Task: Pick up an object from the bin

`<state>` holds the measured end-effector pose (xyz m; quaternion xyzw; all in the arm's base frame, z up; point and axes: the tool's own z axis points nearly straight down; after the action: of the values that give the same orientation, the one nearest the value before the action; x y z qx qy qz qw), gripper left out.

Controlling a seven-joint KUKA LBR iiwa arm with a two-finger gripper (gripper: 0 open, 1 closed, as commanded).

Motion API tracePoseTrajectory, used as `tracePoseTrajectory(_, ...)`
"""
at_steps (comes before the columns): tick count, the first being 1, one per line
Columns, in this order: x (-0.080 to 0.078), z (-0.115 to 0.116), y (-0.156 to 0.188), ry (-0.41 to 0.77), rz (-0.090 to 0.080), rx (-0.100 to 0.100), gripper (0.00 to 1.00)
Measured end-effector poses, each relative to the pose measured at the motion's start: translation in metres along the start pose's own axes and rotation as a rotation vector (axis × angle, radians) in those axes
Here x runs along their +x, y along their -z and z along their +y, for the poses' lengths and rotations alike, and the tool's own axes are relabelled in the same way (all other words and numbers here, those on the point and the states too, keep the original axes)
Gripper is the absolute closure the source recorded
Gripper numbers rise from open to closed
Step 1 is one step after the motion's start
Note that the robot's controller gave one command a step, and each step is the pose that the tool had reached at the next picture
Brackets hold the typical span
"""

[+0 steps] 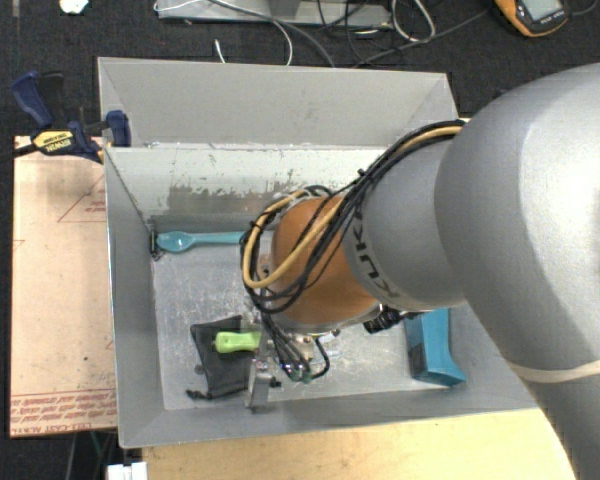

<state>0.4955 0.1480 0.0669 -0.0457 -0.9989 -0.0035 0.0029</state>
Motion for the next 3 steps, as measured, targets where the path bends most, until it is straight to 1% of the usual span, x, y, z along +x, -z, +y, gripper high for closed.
tracePoseTrajectory(1,0.014,0.006,0.003,-0.025,-0.021,-0.006,1.0)
tracePoseTrajectory(2,0.014,0.006,0.003,-0.024,-0.021,-0.006,1.0)
tracePoseTrajectory(3,0.012,0.007,0.068,-0.033,-0.016,-0.004,1.0)
